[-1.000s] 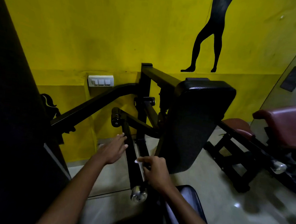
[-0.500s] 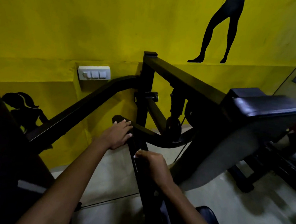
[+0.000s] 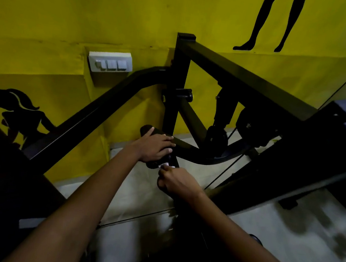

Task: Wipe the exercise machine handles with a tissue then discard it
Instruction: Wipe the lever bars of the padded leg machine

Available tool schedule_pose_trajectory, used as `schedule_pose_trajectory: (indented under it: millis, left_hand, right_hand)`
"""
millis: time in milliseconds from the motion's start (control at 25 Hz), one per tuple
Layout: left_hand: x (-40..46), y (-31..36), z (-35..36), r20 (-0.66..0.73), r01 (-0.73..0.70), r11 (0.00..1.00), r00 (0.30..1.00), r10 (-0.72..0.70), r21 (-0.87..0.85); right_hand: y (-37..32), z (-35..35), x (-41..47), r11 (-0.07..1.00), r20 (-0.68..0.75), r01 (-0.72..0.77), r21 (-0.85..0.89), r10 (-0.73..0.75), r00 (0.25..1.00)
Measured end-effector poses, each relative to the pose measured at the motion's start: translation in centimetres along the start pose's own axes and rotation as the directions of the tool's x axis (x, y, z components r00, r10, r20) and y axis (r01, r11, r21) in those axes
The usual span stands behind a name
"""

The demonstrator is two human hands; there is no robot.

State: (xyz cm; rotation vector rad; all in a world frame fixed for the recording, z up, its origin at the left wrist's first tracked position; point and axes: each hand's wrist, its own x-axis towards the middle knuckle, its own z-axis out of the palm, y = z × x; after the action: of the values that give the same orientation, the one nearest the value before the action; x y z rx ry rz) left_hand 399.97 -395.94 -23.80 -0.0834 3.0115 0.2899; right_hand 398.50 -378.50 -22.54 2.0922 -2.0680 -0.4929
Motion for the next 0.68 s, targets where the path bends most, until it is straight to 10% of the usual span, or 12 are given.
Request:
schedule_pose_trajectory:
  millis: [400, 680]
  left_hand:
    - [-2.9, 5.1, 0.9, 0.017, -0.03, 0.998, 0.999, 0.029, 0.055]
    - [-5.8, 10.1, 1.5, 0.043, -0.01, 1.0, 0.999, 0.01, 0.005]
  right_hand:
    - [-3.6, -1.7, -5.3, 0.986, 0.005, -0.058, -0.156, 0.06, 0.998]
    - [-5.9, -3.2, -12.3, 0.996, -0.048, -0.078, 0.053, 0.08, 0.996]
